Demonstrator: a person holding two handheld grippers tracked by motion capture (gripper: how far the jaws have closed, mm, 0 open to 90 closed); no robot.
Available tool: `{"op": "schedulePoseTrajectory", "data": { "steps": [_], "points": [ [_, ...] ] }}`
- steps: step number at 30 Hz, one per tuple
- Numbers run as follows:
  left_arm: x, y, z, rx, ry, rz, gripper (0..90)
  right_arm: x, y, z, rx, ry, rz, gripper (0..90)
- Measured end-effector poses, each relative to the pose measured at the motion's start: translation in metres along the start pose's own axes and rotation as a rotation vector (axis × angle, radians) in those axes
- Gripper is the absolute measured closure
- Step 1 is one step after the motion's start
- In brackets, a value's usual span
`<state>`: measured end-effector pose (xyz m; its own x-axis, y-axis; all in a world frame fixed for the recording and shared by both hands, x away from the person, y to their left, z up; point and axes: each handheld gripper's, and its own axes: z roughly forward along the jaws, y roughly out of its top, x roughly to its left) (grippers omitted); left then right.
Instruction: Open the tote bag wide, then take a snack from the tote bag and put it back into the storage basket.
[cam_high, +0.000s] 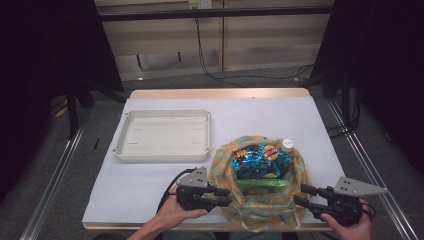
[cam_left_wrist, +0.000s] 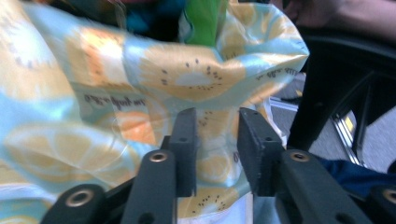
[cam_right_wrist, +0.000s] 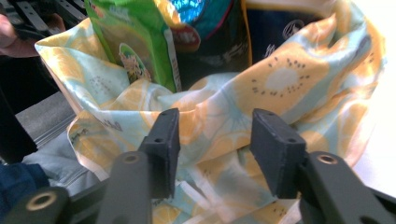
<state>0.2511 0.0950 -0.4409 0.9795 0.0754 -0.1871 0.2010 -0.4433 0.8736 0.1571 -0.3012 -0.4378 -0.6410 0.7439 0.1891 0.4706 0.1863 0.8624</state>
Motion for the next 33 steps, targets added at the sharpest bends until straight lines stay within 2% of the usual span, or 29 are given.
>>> {"op": "schedulePoseTrajectory", "data": {
  "steps": [2,3,4,6,7,8,9,12,14,17,18,19,24,25,29,31,32,33],
  "points": [
    [0.0,0.001,-0.004,-0.012,-0.001,-0.004,66.2,0.0,0.001,-0.002,-0.011,-0.008,-0.001,49.5],
    [0.0,0.002,-0.007,-0.026,0.007,-0.006,66.4,-0.001,0.003,-0.005,-0.038,-0.015,0.005,47.2],
    [0.002,0.004,-0.011,-0.066,0.002,-0.017,67.5,-0.002,0.004,-0.007,-0.05,-0.017,0.009,46.7],
    [0.003,0.006,-0.013,-0.076,0.011,-0.013,71.4,-0.004,0.006,-0.009,-0.06,-0.025,0.02,45.0],
    [0.004,0.011,-0.016,-0.107,0.016,-0.015,73.3,-0.004,0.007,-0.011,-0.069,-0.031,0.024,44.9],
    [0.004,0.011,-0.016,-0.107,0.016,-0.015,74.1,-0.004,0.007,-0.011,-0.069,-0.031,0.024,44.9],
    [0.005,0.014,-0.018,-0.12,0.031,-0.011,74.2,-0.006,0.008,-0.014,-0.085,-0.041,0.028,44.6],
    [0.008,0.024,-0.02,-0.165,0.033,-0.002,73.6,-0.008,0.009,-0.014,-0.079,-0.043,0.032,44.2],
    [0.007,0.035,-0.021,-0.18,0.045,0.011,71.5,-0.007,0.008,-0.014,-0.082,-0.04,0.038,43.7],
    [0.005,0.042,-0.018,-0.199,0.049,0.021,67.8,-0.005,0.009,-0.013,-0.084,-0.038,0.033,41.9],
    [0.005,0.044,-0.018,-0.186,0.06,0.03,67.0,-0.004,0.009,-0.013,-0.091,-0.038,0.033,40.2],
    [0.005,0.046,-0.016,-0.197,0.059,0.03,66.0,-0.004,0.01,-0.014,-0.094,-0.037,0.03,39.4],
    [0.007,0.052,-0.01,-0.187,0.066,0.03,61.8,-0.003,0.01,-0.012,-0.1,-0.027,0.025,33.8],
    [0.007,0.053,-0.008,-0.2,0.061,0.029,61.2,-0.003,0.009,-0.012,-0.099,-0.027,0.023,31.1],
    [0.008,0.061,0.001,-0.179,0.061,0.054,59.1,-0.001,0.009,-0.01,-0.108,-0.045,0.027,19.9],
    [0.008,0.063,0.005,-0.175,0.06,0.063,59.2,-0.001,0.008,-0.01,-0.104,-0.052,0.029,19.3],
    [0.008,0.065,0.007,-0.154,0.082,0.071,60.2,-0.002,0.008,-0.01,-0.106,-0.049,0.028,19.5],
    [0.01,0.065,0.01,-0.165,0.065,0.064,61.4,-0.001,0.007,-0.01,-0.107,-0.051,0.033,19.2]
  ]
}}
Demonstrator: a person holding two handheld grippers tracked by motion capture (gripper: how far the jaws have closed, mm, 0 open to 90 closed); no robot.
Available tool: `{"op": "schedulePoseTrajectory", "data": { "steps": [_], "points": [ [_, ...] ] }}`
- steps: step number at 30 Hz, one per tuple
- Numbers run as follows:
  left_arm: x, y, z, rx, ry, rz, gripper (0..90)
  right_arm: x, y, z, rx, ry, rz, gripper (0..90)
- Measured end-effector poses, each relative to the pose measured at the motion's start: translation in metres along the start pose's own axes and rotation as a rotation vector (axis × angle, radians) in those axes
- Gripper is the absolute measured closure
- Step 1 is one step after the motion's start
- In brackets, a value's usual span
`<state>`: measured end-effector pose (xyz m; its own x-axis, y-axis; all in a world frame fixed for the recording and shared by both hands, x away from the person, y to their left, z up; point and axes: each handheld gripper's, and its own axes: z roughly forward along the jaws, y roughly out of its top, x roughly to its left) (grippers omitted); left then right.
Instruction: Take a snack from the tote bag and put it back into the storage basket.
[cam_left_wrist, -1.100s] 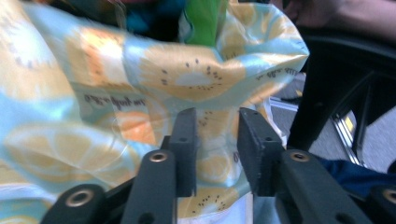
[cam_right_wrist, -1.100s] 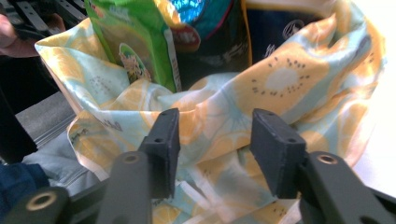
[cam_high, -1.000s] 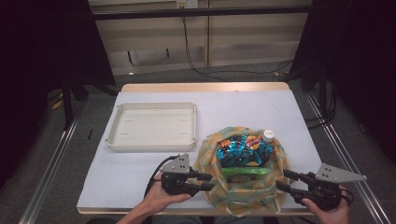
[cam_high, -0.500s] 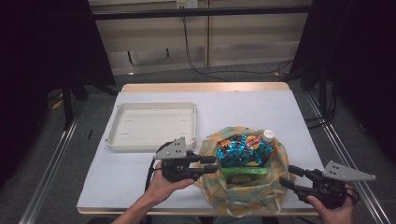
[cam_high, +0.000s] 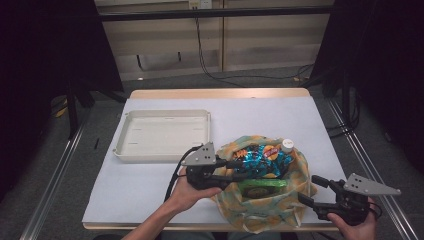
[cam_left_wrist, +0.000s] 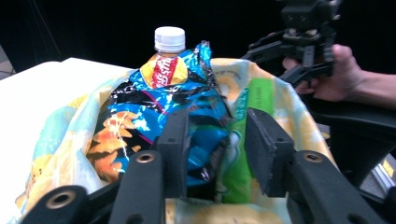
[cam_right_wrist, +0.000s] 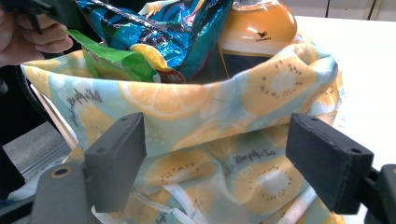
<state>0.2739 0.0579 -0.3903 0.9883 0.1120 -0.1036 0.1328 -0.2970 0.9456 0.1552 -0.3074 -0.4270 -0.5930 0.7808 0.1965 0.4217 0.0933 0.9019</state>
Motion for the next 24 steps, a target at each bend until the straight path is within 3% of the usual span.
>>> {"op": "schedulePoseTrajectory", "data": {
  "steps": [1,7,8,11,12,20,21,24],
  "points": [
    [0.003,0.0,0.004,0.016,0.013,0.003,62.4,0.0,-0.001,0.0,0.003,0.004,-0.003,19.1],
    [0.009,-0.001,0.008,0.015,0.002,-0.007,63.5,0.002,-0.002,0.001,0.011,0.013,-0.007,16.7],
    [0.008,0.0,0.007,0.026,0.024,0.004,62.8,0.002,-0.003,0.001,0.012,0.011,-0.011,15.6],
    [0.008,-0.001,0.01,0.03,0.019,0.008,59.4,0.003,-0.004,0.002,0.015,0.015,-0.013,15.5],
    [0.007,-0.002,0.013,0.057,0.047,0.028,57.3,0.003,-0.004,0.003,0.021,0.02,-0.019,15.5],
    [0.011,-0.004,0.015,0.059,0.045,0.029,52.3,0.004,-0.005,0.003,0.026,0.026,-0.019,15.5],
    [0.011,-0.004,0.016,0.059,0.062,0.035,51.7,0.003,-0.005,0.004,0.026,0.025,-0.018,15.5],
    [0.016,-0.007,0.019,0.077,0.058,0.01,47.7,0.002,-0.005,0.004,0.03,0.021,-0.018,15.5]
  ]
}}
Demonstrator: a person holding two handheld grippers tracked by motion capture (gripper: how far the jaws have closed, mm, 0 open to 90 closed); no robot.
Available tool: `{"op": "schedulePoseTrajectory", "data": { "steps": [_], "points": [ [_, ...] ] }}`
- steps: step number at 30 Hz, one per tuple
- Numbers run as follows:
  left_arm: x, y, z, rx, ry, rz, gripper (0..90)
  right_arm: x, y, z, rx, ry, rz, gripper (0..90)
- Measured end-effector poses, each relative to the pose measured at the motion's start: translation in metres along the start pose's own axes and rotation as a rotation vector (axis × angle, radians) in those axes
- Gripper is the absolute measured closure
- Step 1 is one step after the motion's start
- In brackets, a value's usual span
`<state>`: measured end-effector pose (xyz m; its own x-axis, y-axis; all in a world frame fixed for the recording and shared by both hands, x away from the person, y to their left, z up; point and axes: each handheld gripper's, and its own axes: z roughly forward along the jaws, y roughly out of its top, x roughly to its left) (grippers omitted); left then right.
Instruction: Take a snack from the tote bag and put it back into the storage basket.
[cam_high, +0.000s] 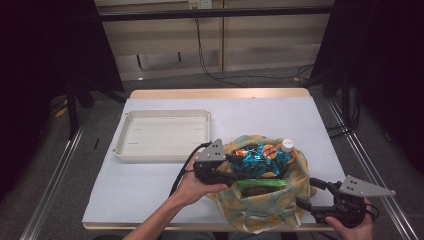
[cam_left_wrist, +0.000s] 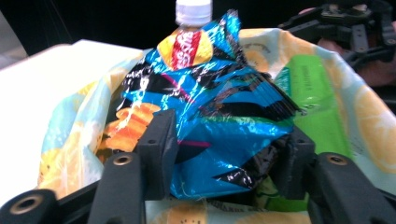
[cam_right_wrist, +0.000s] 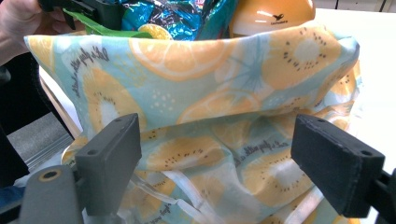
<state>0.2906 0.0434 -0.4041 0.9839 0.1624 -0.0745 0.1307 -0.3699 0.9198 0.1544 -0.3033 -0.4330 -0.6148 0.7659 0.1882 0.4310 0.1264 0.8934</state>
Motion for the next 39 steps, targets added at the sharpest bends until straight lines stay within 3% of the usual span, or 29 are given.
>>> {"op": "schedulePoseTrajectory", "data": {
  "steps": [8,12,18,22,33,39],
  "points": [
    [0.002,-0.002,0.006,0.025,0.037,0.002,50.5,0.001,0.0,-0.001,0.003,0.005,0.001,15.5],
    [0.007,-0.005,0.006,0.047,0.029,-0.006,66.9,0.0,-0.001,0.0,0.005,0.006,0.0,15.4],
    [0.013,-0.006,0.003,0.022,-0.005,-0.052,85.2,0.001,-0.001,0.001,0.003,0.008,-0.008,14.4],
    [0.017,-0.005,-0.001,-0.01,-0.014,-0.08,89.2,0.001,-0.001,0.001,-0.003,0.009,-0.009,12.7],
    [0.021,0.009,-0.017,-0.063,-0.005,-0.087,90.0,0.002,0.0,0.002,-0.027,0.004,-0.006,1.8],
    [0.017,0.018,-0.023,-0.072,-0.011,-0.077,90.0,0.0,-0.001,0.001,-0.035,0.035,-0.017,0.0]
  ]
}}
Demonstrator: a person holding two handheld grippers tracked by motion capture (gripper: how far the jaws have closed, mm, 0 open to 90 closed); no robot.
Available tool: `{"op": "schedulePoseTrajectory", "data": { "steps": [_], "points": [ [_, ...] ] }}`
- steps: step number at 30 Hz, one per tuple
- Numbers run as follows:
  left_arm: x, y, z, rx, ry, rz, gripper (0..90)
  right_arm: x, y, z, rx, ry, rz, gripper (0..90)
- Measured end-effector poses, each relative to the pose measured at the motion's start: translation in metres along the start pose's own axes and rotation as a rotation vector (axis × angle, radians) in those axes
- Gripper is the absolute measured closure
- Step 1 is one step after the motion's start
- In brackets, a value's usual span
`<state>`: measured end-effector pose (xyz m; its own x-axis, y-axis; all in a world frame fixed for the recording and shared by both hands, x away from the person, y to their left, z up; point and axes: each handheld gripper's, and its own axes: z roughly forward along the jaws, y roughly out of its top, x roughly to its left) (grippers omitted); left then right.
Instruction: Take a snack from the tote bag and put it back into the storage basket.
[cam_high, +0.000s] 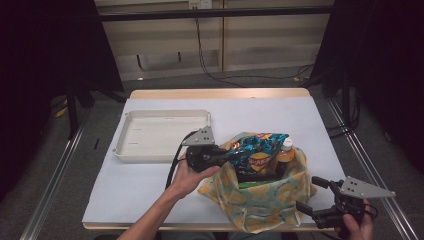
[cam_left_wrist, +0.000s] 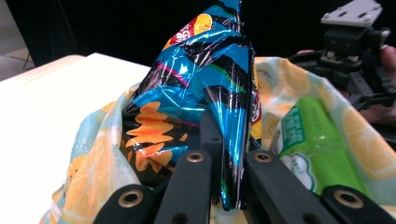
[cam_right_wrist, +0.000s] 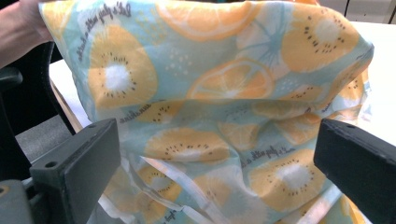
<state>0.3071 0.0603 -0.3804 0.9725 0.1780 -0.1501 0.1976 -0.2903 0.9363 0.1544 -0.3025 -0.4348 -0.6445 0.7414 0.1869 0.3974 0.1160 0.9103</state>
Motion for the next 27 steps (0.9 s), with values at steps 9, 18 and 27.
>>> {"op": "schedulePoseTrajectory", "data": {
  "steps": [9,18,27],
  "points": [
    [-0.006,0.015,-0.008,-0.025,-0.017,0.016,90.0,-0.003,-0.002,-0.003,-0.012,0.006,0.004,0.0],
    [-0.01,0.031,-0.014,-0.048,-0.043,0.026,90.0,-0.003,-0.002,-0.003,-0.019,-0.003,0.011,0.0],
    [-0.008,0.042,-0.018,-0.065,-0.052,0.025,90.0,-0.003,-0.002,-0.003,-0.023,-0.003,0.012,0.0]
  ]
}}
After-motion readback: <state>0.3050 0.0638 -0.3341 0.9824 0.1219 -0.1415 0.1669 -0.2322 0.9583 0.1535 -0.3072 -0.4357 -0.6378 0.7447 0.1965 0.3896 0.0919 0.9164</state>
